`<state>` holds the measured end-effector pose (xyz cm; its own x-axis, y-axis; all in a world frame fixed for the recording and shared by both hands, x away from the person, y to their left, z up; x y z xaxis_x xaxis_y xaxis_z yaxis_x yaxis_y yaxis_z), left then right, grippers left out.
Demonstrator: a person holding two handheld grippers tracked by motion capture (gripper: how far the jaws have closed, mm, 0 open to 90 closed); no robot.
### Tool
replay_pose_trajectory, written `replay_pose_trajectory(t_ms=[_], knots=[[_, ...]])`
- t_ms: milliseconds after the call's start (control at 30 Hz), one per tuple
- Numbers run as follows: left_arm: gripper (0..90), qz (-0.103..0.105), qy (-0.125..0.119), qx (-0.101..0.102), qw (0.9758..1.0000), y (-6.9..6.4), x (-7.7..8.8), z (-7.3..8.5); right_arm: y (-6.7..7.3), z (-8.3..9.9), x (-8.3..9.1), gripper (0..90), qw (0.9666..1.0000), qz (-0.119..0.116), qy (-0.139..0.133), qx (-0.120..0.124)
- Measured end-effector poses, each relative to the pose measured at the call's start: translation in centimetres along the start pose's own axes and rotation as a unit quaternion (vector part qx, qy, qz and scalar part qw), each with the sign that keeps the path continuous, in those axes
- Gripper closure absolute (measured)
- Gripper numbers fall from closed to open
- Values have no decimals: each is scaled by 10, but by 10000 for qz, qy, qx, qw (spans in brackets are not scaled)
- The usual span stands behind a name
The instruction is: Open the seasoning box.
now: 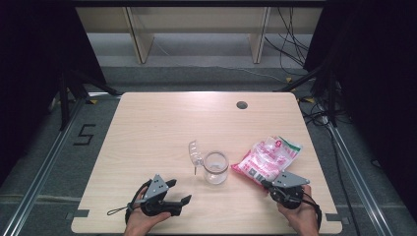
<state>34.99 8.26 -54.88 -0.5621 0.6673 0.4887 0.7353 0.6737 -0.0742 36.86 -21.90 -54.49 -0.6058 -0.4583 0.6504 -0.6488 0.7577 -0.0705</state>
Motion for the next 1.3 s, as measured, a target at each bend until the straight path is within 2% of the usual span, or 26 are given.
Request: replay_pose_trajectory(t_ms=[33,100,167,233,267,400,433,500,567,667,733,767,833,867,900,933,967,1000,1033,1067,1133,1167,1200,1233,1267,1300], knots=[[225,14,-42,-37,10000,0,-1,-1,-4,0,0,900,10000,10,-31,58],[226,20,-43,-48,10000,0,-1,-1,-7,2,2,900,9999,12,13,-108],[226,11,-41,60,10000,-1,-1,-1,-12,3,2,900,9999,96,-23,-50],[226,-7,-29,-50,10000,1,0,-1,-13,4,3,900,9999,16,11,-158],[226,-15,-22,-49,10000,1,0,-1,-15,4,3,900,9999,51,-22,-89],[226,6,-11,31,10000,1,0,0,-16,3,8,881,9993,-43,-130,-351],[226,16,-16,-118,9999,3,0,0,-18,1,11,856,9988,-23,-252,-426],[226,-33,-1,40,10000,2,0,0,-19,-2,18,820,9963,-68,-418,-744],[226,-5,-38,78,10000,1,-1,0,-30,-3,23,731,9945,121,-606,-843],[226,11,-31,53,10000,-1,-2,0,-44,0,25,656,9859,286,-746,-1473],[226,10,-24,69,10000,0,-2,0,-57,4,25,585,9845,374,-765,-1530],[226,8,-33,92,10000,0,-2,-1,-58,6,24,560,9795,436,-764,-1810],[226,11,-16,60,10000,1,-1,0,-69,9,21,504,9788,483,-802,-1822],[226,-16,-35,119,9999,2,-1,-1,-70,10,20,499,9744,489,-810,-2040],[226,9,-30,64,10000,3,0,-1,-74,10,18,487,9757,441,-839,-1975],[226,27,-21,-12,10000,4,0,-1,-77,10,17,466,9746,488,-859,-2012],[226,-13,-15,107,9999,4,0,-1,-78,11,17,449,9757,469,-784,-1993],[226,11,-70,157,9999,5,-1,-1,-79,12,16,437,9714,580,-792,-2163],[226,-39,-39,172,9998,6,0,-1,-81,12,16,429,9714,602,-816,-2148],[226,-14,-33,142,9999,7,0,0,-85,13,16,421,9736,602,-780,-2060],[226,0,-37,161,9999,7,-1,0,-89,12,15,415,9714,610,-916,-2104],[227,1,-42,201,9998,6,-2,0,-89,13,16,408,9717,582,-848,-2127],[227,-6,2,119,9999,5,-2,1,-87,13,15,405,9663,617,-857,-2347],[227,-9,-20,161,9999,4,-3,1,-91,14,15,404,9712,589,-855,-2146],[227,57,28,23,10000,3,-3,1,-92,14,13,403,9703,632,-869,-2166],[227,47,-17,124,9999,1,-4,0,-89,15,13,403,9671,626,-825,-2324]])
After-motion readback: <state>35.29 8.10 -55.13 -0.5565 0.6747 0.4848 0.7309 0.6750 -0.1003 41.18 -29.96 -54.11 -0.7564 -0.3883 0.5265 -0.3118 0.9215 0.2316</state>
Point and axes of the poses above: each handheld gripper's, and its own axes: x roughly backward along the jaws, z roughly out of its underside, y roughly to its left, the point moved 9 cm from there along -x, roughly forward along the jaws, and after that the axes turned 4 degrees about -x, right-handed, at the moved point
